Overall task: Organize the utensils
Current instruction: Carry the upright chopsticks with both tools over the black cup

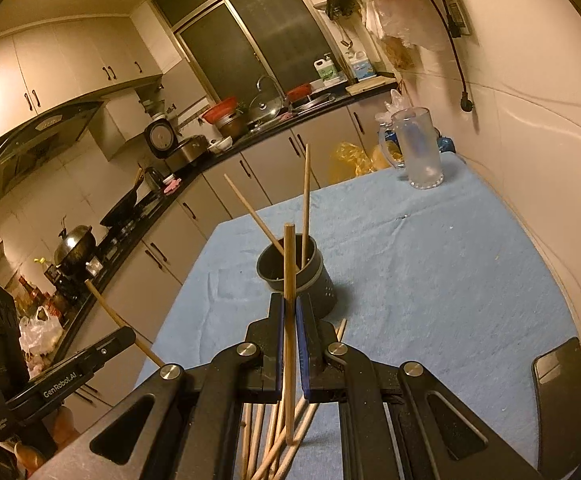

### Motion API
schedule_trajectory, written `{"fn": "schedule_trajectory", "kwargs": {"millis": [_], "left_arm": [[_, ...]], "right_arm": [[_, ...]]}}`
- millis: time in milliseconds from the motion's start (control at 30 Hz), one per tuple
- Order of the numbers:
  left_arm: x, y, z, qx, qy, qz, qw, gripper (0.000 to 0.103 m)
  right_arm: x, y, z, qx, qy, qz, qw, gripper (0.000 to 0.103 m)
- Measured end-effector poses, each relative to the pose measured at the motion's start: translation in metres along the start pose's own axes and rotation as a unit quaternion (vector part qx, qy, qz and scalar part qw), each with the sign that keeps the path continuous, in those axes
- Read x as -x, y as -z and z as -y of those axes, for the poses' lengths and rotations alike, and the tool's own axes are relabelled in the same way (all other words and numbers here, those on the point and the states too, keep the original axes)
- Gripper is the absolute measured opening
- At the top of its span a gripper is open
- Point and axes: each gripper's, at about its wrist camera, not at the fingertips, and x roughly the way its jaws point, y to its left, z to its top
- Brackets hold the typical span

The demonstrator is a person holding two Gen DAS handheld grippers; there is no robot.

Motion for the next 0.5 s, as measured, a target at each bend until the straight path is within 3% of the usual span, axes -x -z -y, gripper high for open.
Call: {"fn": "schedule_trajectory", "kwargs": {"millis": [500], "left_arm": [[0.006,-0.039,0.017,-0.018,0.008,0.010,0.9998,0.006]], "right_arm": [[0.013,-0.031,0.000,0.004,-0.003,0.025,1.000,0.007]]}}
